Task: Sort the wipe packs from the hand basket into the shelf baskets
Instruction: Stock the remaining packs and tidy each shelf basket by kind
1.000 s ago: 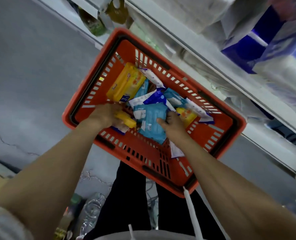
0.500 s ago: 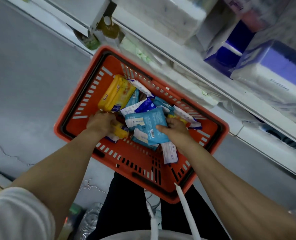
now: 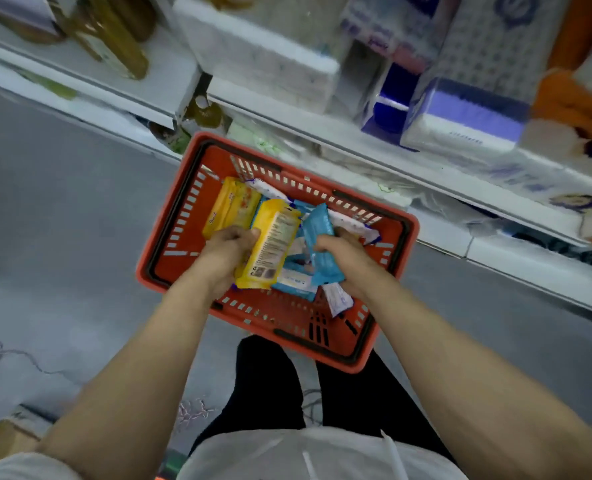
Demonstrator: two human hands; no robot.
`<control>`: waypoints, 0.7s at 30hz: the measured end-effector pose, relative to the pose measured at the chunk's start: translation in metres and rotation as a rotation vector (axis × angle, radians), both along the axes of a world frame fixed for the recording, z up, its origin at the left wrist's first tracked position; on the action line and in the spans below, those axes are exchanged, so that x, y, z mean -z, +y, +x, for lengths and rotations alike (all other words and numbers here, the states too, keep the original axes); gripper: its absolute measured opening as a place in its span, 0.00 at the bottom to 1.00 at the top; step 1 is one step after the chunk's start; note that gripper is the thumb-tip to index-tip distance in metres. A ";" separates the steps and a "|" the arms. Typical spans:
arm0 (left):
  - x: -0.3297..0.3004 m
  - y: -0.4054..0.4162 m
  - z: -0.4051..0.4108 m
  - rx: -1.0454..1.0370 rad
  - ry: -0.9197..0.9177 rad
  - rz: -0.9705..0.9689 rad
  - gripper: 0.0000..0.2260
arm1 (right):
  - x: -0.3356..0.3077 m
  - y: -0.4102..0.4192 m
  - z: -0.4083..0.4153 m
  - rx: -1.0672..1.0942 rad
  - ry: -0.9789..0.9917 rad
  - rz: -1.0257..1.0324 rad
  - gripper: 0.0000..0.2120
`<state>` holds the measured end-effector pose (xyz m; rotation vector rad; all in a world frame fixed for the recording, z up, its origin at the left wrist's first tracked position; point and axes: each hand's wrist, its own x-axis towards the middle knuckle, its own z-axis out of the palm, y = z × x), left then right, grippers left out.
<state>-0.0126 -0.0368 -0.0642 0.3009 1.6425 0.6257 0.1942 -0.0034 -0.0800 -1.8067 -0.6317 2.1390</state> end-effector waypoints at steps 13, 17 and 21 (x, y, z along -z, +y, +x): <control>-0.103 -0.007 0.086 0.181 -0.588 0.085 0.19 | -0.095 -0.069 0.047 0.618 0.137 0.344 0.32; -0.132 -0.011 0.133 0.418 -0.711 0.131 0.20 | -0.129 -0.089 0.092 0.773 0.120 0.367 0.33; -0.159 -0.018 0.205 0.583 -0.600 0.193 0.30 | -0.164 -0.114 0.160 0.867 0.095 0.471 0.20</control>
